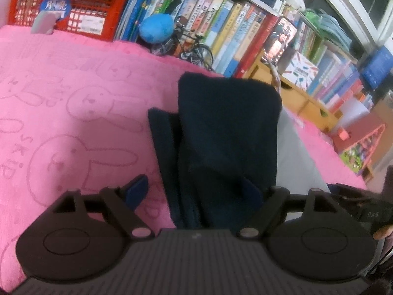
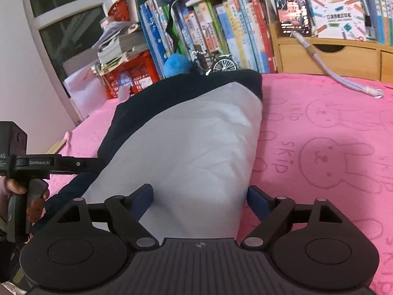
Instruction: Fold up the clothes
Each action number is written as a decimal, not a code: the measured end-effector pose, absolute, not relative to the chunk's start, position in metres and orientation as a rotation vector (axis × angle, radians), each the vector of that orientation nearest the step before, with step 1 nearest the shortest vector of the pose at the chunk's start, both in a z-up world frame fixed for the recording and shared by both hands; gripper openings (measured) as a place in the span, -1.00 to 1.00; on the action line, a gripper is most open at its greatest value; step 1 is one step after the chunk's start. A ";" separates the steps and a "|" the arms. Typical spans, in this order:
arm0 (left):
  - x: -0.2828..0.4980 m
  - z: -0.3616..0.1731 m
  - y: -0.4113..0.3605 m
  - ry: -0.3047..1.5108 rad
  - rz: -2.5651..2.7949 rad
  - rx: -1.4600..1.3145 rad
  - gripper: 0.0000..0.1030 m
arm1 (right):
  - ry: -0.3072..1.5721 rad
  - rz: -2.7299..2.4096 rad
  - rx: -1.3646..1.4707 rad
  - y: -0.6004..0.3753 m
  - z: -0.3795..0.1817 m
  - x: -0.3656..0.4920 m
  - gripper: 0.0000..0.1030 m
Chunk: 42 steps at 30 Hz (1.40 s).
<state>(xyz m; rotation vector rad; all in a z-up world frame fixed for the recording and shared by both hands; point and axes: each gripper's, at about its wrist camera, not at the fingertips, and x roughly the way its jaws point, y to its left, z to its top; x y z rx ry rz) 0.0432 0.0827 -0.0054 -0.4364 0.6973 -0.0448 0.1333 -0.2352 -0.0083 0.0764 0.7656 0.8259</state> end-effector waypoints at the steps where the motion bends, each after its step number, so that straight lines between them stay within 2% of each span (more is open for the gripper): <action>1: 0.044 -0.006 0.083 0.696 -0.049 -0.434 0.64 | 0.771 0.831 0.076 -0.233 -0.009 0.135 0.64; 11: 0.057 -0.010 0.089 0.684 -0.092 -0.464 0.64 | 0.809 0.879 0.131 -0.230 -0.018 0.159 0.86; 19: 0.094 -0.013 0.119 0.701 -0.143 -0.601 0.47 | 0.847 0.896 0.162 -0.206 -0.017 0.216 0.90; 21: 0.099 -0.015 0.122 0.697 -0.157 -0.613 0.37 | 0.862 0.898 0.204 -0.200 -0.019 0.235 0.90; 22: 0.101 -0.016 0.122 0.694 -0.164 -0.616 0.33 | 0.868 0.899 0.225 -0.198 -0.020 0.243 0.89; 24: 0.105 -0.017 0.122 0.697 -0.187 -0.619 0.16 | 0.856 0.884 0.250 -0.204 -0.017 0.243 0.73; 28: 0.124 -0.012 0.115 0.707 -0.252 -0.599 0.12 | 0.830 0.855 0.301 -0.217 -0.012 0.243 0.31; 35: 0.183 0.017 0.073 0.682 -0.359 -0.454 0.12 | 0.779 0.784 0.363 -0.246 -0.001 0.244 0.30; 39: 0.204 0.005 0.062 0.727 -0.289 -0.349 0.17 | 0.780 0.675 0.309 -0.258 -0.008 0.261 0.31; 42: 0.192 -0.002 0.077 0.719 -0.243 -0.353 0.23 | 0.796 0.632 0.281 -0.260 -0.020 0.265 0.44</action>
